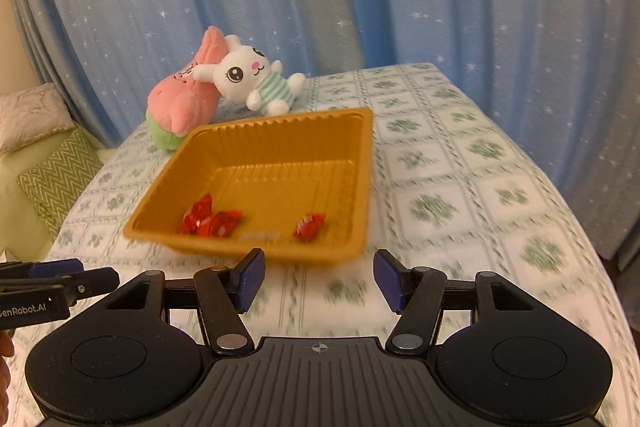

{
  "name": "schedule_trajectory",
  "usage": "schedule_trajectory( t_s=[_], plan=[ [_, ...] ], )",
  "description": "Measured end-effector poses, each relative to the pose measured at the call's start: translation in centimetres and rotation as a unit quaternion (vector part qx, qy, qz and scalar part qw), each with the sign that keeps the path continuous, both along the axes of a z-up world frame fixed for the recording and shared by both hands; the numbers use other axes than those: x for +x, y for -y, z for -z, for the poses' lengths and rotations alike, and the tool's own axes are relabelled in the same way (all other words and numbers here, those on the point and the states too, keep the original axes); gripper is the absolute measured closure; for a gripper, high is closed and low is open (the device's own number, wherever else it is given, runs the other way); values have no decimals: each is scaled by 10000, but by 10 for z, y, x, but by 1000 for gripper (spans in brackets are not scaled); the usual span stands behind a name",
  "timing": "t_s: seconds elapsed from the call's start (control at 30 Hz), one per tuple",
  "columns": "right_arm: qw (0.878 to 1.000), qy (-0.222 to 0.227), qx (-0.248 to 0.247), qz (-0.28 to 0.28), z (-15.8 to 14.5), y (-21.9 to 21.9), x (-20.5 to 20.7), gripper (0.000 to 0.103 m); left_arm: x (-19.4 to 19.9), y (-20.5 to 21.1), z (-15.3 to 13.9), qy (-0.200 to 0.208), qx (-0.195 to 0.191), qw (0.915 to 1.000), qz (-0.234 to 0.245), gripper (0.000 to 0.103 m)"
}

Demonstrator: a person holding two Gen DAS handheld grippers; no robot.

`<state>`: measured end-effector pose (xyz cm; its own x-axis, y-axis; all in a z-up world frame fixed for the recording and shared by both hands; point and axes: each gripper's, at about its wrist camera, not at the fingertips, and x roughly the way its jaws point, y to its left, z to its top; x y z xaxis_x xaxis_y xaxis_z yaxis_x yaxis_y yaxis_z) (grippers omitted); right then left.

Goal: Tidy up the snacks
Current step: 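Withdraw both tools from the tray back toward the snack pile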

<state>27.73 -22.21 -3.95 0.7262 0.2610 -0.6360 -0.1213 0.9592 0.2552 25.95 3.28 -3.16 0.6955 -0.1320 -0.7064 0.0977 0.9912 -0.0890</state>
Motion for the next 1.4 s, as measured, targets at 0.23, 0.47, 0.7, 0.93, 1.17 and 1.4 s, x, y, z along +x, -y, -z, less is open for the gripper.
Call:
schedule_trajectory(
  t_s=[0.23,0.47,0.7,0.93,1.17,1.4],
  plan=[
    [9999,78,-8,121,-19,7,-68,43,-59,5,-16,56,-193,9997,-163,29],
    [9997,201,-29,134,-36,6,-122,43,-109,6,-22,11,-302,9989,-352,23],
    [9998,138,-24,105,-34,3,-167,43,-150,3,-14,-125,-361,9980,-505,21],
    [9998,-19,34,188,-25,7,-196,43,-174,-2,-3,-254,-459,9968,-596,19],
    [9997,-78,69,215,-21,10,-206,43,-177,3,-6,-176,-424,9976,-510,19],
    [9997,-100,38,220,-21,9,-206,43,-177,9,-6,-126,-391,9986,-332,19]
  ],
)
